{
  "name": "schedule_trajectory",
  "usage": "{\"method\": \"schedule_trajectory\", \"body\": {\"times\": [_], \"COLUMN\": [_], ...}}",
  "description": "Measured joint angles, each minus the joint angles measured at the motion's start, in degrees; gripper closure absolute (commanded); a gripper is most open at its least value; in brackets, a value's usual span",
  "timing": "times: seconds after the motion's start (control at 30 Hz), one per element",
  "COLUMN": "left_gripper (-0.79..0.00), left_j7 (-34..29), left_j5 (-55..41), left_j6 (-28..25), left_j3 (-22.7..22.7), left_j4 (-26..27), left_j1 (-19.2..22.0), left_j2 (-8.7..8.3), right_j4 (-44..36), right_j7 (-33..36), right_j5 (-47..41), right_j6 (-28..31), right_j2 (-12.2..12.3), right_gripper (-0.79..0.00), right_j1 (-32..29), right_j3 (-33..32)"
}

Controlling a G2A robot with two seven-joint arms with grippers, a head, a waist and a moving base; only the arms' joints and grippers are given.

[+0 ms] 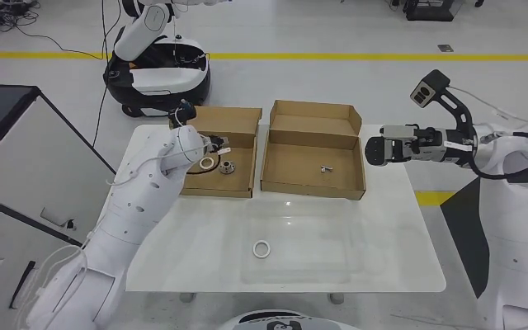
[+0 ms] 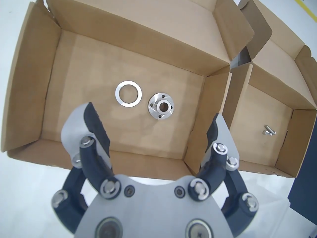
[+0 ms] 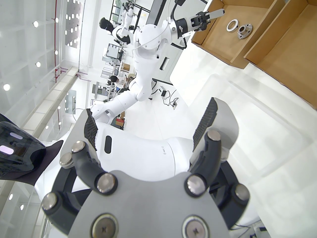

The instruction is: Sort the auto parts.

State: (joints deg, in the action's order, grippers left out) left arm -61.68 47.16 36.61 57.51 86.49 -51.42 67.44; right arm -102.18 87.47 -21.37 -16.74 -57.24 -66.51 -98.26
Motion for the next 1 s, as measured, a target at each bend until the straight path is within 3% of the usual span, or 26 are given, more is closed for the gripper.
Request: {"method": "schedule_trajectory", "body": {"times": [0.2, 0.4, 0.77, 0.87, 1.0], "left_gripper": [-0.785, -0.785, -0.785, -0.785, -0.785], "left_j7": [-4.0, -11.8, -12.1, -12.0, -16.6], "left_j5": [-2.2, -3.4, -2.6, -3.4, -5.3], "left_j6": [-12.0, -20.3, -20.9, -27.0, -36.1], "left_j3": [2.0, 2.1, 1.7, 0.6, -1.3], "left_j4": [7.3, 12.7, 13.0, 15.4, 17.5], "left_j1": [-1.5, -3.0, -3.2, -4.2, -3.4], "left_j2": [-0.83, -1.6, -1.66, -1.83, -1.97], "right_j4": [0.0, 0.0, 0.0, 0.0, 0.0], "right_j7": [0.0, 0.0, 0.0, 0.0, 0.0], "right_j5": [0.0, 0.0, 0.0, 0.0, 0.0], "right_j6": [0.0, 0.0, 0.0, 0.0, 0.0], "right_j2": [0.0, 0.0, 0.0, 0.0, 0.0], "right_gripper": [-0.785, -0.785, -0.785, -0.785, -0.785], "right_j1": [0.0, 0.0, 0.0, 0.0, 0.0], "right_j3": [0.0, 0.0, 0.0, 0.0, 0.0]}}
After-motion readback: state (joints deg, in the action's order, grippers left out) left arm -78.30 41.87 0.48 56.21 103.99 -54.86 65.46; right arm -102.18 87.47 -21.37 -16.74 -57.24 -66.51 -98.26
